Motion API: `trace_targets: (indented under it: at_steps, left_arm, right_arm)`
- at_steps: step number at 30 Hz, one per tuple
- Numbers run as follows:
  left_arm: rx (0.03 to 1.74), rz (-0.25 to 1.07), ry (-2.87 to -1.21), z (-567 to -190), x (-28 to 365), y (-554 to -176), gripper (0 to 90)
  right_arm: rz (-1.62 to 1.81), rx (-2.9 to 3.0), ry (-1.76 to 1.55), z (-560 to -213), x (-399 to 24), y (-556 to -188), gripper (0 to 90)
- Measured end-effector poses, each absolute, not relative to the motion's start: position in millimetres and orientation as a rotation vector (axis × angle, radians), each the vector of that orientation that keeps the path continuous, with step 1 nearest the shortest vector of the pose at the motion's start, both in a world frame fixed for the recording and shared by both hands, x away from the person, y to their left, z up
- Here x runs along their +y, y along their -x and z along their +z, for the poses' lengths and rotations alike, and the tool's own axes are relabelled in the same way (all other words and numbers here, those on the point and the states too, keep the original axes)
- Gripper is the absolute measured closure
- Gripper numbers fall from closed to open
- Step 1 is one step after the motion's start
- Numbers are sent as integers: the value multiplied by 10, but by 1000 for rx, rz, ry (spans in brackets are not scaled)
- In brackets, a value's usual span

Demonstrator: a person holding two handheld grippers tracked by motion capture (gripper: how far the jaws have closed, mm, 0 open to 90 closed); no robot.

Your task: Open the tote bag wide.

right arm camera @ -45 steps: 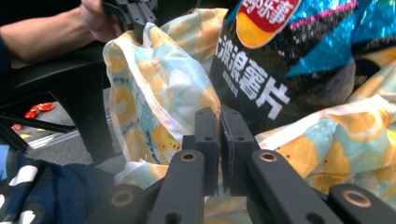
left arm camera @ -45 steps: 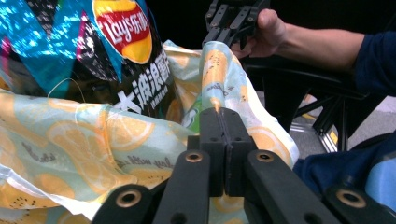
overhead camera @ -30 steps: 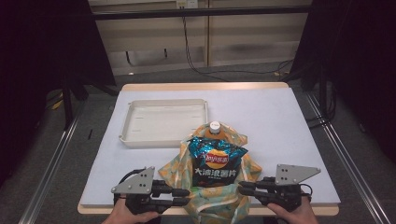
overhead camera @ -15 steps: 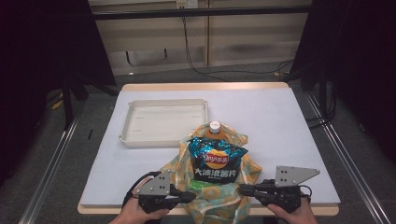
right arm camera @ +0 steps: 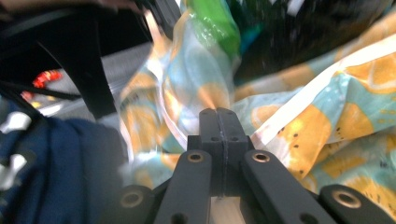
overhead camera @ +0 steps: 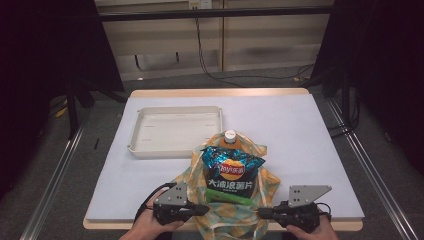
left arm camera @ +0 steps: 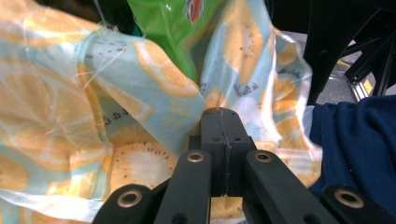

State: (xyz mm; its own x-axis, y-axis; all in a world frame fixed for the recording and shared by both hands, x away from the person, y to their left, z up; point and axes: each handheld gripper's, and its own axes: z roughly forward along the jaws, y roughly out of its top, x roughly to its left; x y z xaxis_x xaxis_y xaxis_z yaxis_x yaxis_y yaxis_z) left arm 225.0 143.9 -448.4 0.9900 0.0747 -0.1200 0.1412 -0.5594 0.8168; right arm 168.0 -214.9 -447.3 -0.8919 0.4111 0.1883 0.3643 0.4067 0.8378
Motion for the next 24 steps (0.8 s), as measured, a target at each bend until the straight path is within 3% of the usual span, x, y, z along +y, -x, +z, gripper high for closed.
trace_targets:
  at_steps: [12, 18, 24]
  left_arm:
    - [195, -103, -2212, -4598, 1508, -2203, 900]
    - [238, -137, -2201, -4612, 1585, -2225, 857]
    - [231, -134, -2097, -4446, 1699, -2175, 820]
  right_arm:
    - [1365, 2690, -730, -4670, -2043, -1779, 891]
    - [1454, 2643, -738, -4590, -2104, -1745, 708]
    - [1563, 2483, -739, -4340, -2227, -1707, 645]
